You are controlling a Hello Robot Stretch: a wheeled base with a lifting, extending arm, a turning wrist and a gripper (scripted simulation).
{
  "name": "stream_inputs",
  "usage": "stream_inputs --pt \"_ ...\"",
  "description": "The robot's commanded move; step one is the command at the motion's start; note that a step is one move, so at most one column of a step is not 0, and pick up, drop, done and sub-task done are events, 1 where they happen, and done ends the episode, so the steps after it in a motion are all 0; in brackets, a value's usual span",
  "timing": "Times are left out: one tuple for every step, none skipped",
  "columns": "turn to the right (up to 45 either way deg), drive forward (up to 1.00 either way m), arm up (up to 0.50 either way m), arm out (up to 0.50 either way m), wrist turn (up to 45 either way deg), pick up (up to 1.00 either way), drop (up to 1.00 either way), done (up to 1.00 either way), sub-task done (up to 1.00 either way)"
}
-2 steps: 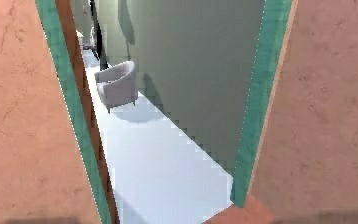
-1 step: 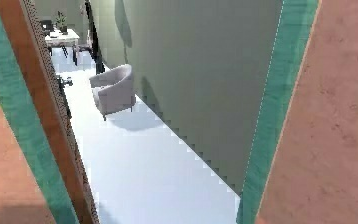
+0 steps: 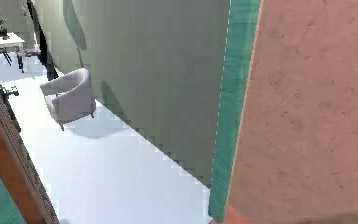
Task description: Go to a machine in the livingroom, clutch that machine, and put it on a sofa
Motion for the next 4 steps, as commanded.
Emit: stream_inputs --pt "0.0 0.40 0.00 0.00 0.0 0.00 0.00 0.00 0.00" --pt "-24.0 0.00 0.00 0.00 0.0 0.00 0.00 0.00 0.00" --pt "0.0 1.00 0.00 0.00 0.0 0.00 0.00 0.00 0.00" --pt "-6.0 0.00 0.00 0.00 0.0 0.00 0.00 0.00 0.00"
